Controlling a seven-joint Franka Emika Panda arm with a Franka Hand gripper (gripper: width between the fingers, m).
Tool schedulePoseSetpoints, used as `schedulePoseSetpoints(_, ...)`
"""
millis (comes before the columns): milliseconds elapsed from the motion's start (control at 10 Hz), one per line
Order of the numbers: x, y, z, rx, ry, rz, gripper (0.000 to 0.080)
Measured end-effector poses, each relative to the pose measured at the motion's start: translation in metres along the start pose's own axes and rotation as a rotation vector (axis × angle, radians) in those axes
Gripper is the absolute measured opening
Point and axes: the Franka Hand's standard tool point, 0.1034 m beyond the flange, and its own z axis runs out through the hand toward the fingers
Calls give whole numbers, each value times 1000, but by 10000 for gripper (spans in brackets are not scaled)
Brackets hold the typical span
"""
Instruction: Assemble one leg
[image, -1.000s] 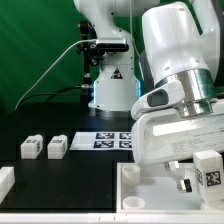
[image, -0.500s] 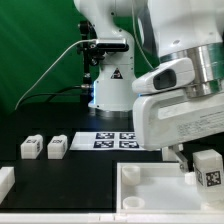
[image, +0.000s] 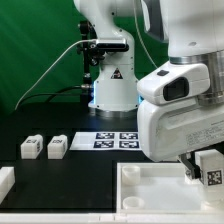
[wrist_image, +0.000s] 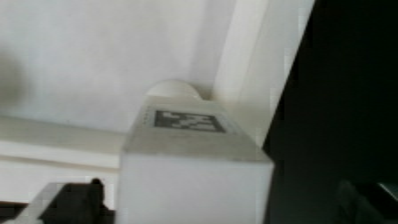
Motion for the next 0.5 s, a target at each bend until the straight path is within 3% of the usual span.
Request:
schedulePoseSetpoints(300,3,1,-1,-3,15,2,649)
schedulePoseSetpoints(400,3,1,-1,-3,14,2,504)
schedulePoseSetpoints(500,3,1,-1,-3,14,2,504)
